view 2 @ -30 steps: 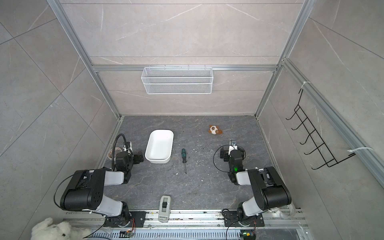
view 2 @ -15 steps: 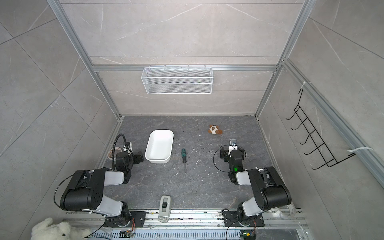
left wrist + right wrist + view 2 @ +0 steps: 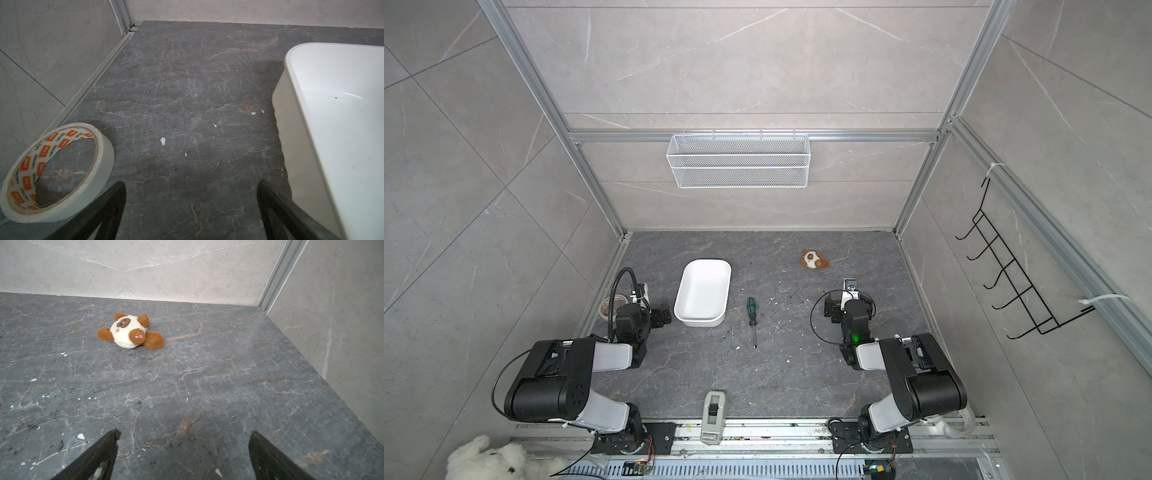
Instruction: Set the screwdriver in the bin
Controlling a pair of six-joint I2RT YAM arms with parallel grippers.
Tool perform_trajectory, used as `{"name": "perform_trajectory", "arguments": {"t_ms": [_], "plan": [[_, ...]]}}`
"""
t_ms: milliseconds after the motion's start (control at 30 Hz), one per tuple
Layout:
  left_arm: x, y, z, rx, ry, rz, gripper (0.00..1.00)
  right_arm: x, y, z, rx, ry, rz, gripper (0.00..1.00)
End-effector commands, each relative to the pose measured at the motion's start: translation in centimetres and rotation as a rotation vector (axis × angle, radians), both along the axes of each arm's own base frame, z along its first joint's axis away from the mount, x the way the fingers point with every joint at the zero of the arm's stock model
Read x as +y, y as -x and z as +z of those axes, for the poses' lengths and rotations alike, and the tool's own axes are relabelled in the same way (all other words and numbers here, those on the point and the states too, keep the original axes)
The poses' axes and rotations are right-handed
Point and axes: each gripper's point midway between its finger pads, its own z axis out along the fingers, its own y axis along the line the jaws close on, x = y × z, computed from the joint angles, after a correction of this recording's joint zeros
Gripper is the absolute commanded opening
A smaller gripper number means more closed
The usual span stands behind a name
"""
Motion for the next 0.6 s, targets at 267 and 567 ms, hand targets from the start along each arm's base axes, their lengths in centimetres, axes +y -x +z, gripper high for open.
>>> {"name": "perform_trajectory", "arguments": {"t_ms": [267,567], "plan": [[0.5,3.7,11.7,0.056,0.172,0.188,1.0,-1.0,4.0,6.4,-0.068,-0.084,-0.107,0.99],[-5.3,9.6,11.9,0.208,0.577,0.047,1.0,-2.4,7.8,14.2,0.104,-0.36,-0.307,0.99]]}}
